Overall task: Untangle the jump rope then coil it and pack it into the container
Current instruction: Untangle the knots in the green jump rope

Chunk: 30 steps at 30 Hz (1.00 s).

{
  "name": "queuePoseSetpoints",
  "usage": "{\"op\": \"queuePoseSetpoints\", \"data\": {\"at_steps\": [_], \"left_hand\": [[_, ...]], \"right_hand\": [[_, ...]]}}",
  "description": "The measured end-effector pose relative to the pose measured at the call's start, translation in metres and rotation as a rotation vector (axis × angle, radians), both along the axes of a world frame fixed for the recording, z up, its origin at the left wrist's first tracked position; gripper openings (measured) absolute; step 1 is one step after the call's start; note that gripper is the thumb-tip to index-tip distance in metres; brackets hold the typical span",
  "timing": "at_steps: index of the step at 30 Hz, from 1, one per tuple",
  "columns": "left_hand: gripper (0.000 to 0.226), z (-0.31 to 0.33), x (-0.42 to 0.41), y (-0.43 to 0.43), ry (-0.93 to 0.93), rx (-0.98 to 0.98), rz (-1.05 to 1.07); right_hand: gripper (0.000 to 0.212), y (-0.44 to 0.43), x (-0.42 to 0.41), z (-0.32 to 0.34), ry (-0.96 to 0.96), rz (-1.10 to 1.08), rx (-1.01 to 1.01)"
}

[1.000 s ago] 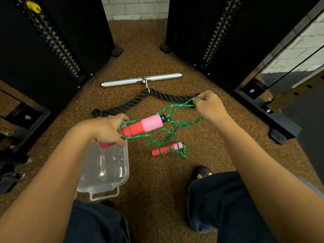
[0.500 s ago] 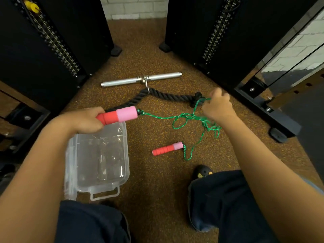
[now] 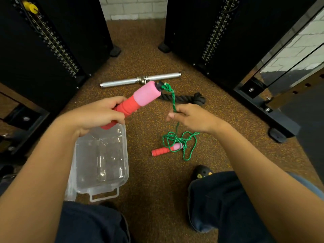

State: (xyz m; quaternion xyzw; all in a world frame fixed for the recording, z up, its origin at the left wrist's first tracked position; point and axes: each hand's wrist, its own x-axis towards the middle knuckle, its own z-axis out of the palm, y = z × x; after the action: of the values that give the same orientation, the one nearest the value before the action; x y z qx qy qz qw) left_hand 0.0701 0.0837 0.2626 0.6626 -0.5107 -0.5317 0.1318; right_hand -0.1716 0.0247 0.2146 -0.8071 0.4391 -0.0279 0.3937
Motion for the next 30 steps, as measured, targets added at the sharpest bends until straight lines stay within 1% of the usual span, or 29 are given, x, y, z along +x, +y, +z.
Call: {"op": "queuePoseSetpoints", "data": {"at_steps": [3,5,7,8,10,11,12,14,17,19,20,22,23,26,29,30], "left_hand": [[0.042,-0.008,0.0,0.002,-0.023,0.041,-0.052],[0.042,-0.018,-0.004,0.003,-0.073,0.093,-0.144],[0.043,-0.024,-0.009,0.005,-0.08,0.142,-0.219],[0.047,-0.026,-0.012,0.006,-0.062,0.165,-0.232],[0.073,-0.027,-0.017,0.005,-0.02,0.192,-0.231],[0.086,-0.027,-0.021,0.005,-0.005,0.175,-0.214],[0.092,-0.026,-0.025,0.005,0.01,0.124,-0.193],[0.094,-0.023,-0.035,0.003,0.039,-0.06,-0.14],[0.089,-0.021,-0.05,0.002,0.07,-0.324,-0.123],[0.084,-0.022,-0.058,0.004,0.115,-0.403,-0.167],[0.08,-0.023,-0.062,0.004,0.171,-0.417,-0.185],[0.069,-0.027,-0.068,0.006,0.302,-0.387,-0.163],[0.064,-0.028,-0.071,0.007,0.33,-0.359,-0.147],[0.05,-0.03,-0.075,0.005,0.306,-0.269,-0.104],[0.024,-0.024,-0.071,0.004,0.33,-0.086,-0.083],[0.025,-0.021,-0.07,0.004,0.347,-0.035,-0.081]], "right_hand": [[0.023,-0.002,-0.003,0.009,-0.111,-0.122,0.009],[0.024,-0.001,-0.003,0.015,-0.177,-0.129,0.005],[0.023,-0.001,-0.002,0.02,-0.199,-0.117,-0.064],[0.022,-0.002,-0.002,0.023,-0.208,-0.12,-0.101],[0.022,-0.002,-0.003,0.029,-0.249,-0.13,-0.129],[0.022,-0.002,-0.004,0.032,-0.261,-0.114,-0.138],[0.022,-0.001,-0.004,0.034,-0.247,-0.08,-0.153],[0.022,0.002,-0.002,0.033,-0.185,0.007,-0.165],[0.02,0.007,0.004,0.028,-0.165,0.094,-0.11],[0.022,0.01,0.006,0.027,-0.153,0.129,-0.105],[0.023,0.01,0.007,0.028,-0.153,0.135,-0.103],[0.023,0.011,0.008,0.031,-0.17,0.134,-0.086],[0.022,0.012,0.009,0.032,-0.189,0.134,-0.072],[0.017,0.013,0.007,0.034,-0.235,0.1,-0.042],[0.02,0.009,0.003,0.036,-0.251,0.035,-0.058],[0.02,0.008,0.002,0.036,-0.268,0.014,-0.064]]}}
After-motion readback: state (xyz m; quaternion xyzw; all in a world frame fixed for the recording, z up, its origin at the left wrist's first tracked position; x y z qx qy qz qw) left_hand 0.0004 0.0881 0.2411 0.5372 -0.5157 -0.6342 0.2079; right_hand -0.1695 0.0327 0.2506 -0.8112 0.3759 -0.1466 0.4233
